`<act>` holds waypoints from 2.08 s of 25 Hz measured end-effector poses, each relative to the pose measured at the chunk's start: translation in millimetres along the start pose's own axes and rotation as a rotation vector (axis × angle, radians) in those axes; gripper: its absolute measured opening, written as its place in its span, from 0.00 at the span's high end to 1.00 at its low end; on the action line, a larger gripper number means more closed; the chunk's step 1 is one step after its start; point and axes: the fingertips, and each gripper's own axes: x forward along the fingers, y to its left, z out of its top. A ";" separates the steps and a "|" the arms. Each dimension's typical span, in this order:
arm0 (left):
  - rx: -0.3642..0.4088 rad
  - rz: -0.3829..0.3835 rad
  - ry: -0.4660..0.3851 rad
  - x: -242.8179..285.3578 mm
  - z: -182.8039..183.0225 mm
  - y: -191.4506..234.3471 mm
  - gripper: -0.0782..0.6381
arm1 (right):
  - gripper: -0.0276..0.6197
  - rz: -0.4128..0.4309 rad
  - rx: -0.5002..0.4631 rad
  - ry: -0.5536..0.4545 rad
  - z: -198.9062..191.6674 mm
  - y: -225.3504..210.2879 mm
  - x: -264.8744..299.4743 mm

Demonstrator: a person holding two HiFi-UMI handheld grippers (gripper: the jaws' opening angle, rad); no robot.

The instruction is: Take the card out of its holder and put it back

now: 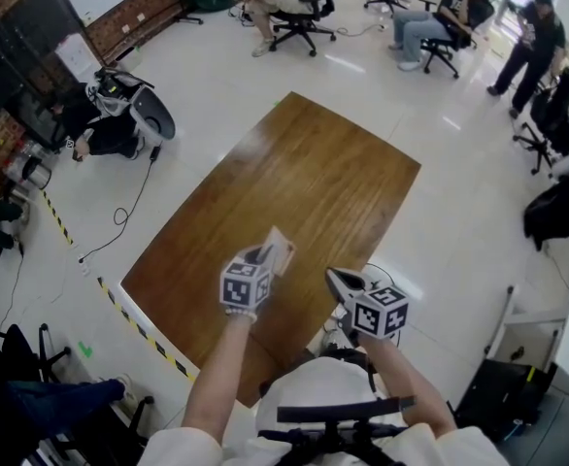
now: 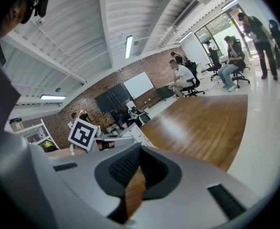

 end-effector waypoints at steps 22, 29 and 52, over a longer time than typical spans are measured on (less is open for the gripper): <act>-0.292 0.044 -0.298 -147.1 11.7 -13.9 0.87 | 0.96 0.151 0.037 0.000 7.7 32.2 18.2; -0.397 0.079 -0.311 -162.3 -28.1 -10.6 0.87 | 0.96 0.209 0.031 0.029 5.4 53.1 30.1; -0.321 0.057 -0.271 -148.7 -20.0 -18.1 0.87 | 0.96 0.192 0.036 0.021 -1.8 51.6 19.9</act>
